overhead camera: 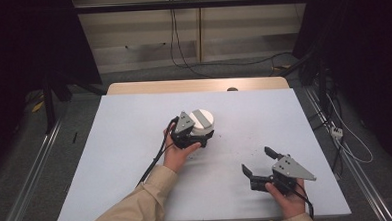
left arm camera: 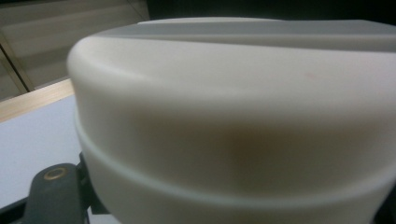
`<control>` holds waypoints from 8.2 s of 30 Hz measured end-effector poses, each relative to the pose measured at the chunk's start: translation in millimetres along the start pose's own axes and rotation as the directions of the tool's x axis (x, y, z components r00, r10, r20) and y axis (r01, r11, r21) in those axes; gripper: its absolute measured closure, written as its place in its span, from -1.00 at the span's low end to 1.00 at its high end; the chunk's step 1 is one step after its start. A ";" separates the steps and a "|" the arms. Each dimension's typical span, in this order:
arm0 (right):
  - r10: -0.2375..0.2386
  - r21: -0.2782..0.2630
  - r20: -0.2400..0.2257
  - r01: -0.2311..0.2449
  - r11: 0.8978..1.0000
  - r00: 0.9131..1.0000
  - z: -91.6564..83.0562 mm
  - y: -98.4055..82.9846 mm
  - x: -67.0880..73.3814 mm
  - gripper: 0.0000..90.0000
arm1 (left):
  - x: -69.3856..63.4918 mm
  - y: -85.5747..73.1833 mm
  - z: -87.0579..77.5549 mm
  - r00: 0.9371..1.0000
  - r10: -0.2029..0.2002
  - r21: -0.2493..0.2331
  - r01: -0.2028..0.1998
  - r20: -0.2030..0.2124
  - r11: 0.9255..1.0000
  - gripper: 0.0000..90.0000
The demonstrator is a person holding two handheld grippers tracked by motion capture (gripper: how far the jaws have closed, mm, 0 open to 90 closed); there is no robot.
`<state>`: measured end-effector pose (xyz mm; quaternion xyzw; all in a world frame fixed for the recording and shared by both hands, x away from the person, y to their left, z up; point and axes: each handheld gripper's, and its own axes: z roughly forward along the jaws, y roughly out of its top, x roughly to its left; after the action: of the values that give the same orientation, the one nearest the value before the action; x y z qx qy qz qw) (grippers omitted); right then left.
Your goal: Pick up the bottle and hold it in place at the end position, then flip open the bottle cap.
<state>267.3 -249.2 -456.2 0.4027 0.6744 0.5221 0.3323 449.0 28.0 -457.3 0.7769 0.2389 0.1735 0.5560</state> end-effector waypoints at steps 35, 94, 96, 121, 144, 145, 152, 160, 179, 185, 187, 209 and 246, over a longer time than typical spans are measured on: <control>0.070 0.084 -0.046 -0.066 0.994 0.997 44.3 26.4 13.5 -0.84 | 1.2 -6.1 -5.2 1.000 -0.022 -0.008 0.022 0.003 1.000 -0.59; 0.109 0.108 -0.130 -0.095 0.990 0.986 101.5 65.7 21.4 0.03 | 2.2 -6.2 -4.3 0.999 -0.030 -0.001 0.030 0.014 1.000 -0.59; 0.105 0.116 -0.136 -0.090 0.989 0.985 103.7 67.6 22.9 0.14 | 2.2 -6.2 -4.3 1.000 -0.026 0.000 0.026 0.013 1.000 -0.59; 0.096 0.160 -0.196 -0.064 0.985 0.976 114.4 71.2 29.9 1.00 | 1.5 -6.3 -4.3 1.000 -0.026 0.002 0.026 0.011 1.000 -0.59; 0.091 0.117 -0.219 -0.066 0.991 0.972 116.7 87.1 35.3 1.00 | 1.9 -6.2 -4.0 1.000 -0.026 0.002 0.026 0.011 1.000 -0.59; 0.091 0.116 -0.222 -0.066 0.991 0.971 117.3 88.0 35.5 1.00 | 2.0 -6.2 -4.1 1.000 -0.025 0.003 0.025 0.010 1.000 -0.59; 0.088 0.100 -0.221 -0.067 0.993 0.971 120.6 96.0 36.2 1.00 | 2.2 -6.1 -4.3 1.000 -0.021 0.007 0.021 0.011 1.000 -0.59; 0.089 0.095 -0.216 -0.070 0.993 0.972 122.7 101.7 35.8 1.00 | 2.1 -6.2 -3.9 0.999 -0.029 0.003 0.029 0.013 1.000 -0.59; 0.075 0.078 -0.209 -0.059 0.995 0.975 130.6 115.7 36.6 1.00 | 1.7 -6.2 -3.6 0.999 -0.034 0.000 0.034 0.014 0.999 -0.59; 0.075 0.076 -0.207 -0.061 0.995 0.976 133.7 120.2 36.3 1.00 | 1.7 -6.2 -3.6 0.999 -0.035 0.000 0.035 0.014 0.999 -0.59; 0.076 0.075 -0.208 -0.062 0.995 0.975 134.7 121.1 36.2 1.00 | 1.8 -6.2 -3.6 0.999 -0.034 0.001 0.034 0.014 0.999 -0.59; 0.062 0.084 -0.203 -0.046 0.995 0.977 147.2 126.5 35.1 1.00 | 2.1 -6.1 -3.4 0.999 -0.035 0.002 0.035 0.015 0.999 -0.59; 0.019 0.079 -0.195 -0.004 0.997 0.981 166.8 137.1 36.4 1.00 | 3.0 -6.1 -3.6 0.999 -0.030 0.005 0.030 0.017 1.000 -0.59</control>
<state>422.6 -126.1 -363.0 0.3660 0.7214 0.5342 0.2454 448.4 34.2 -461.9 0.7759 0.2462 0.1582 0.5588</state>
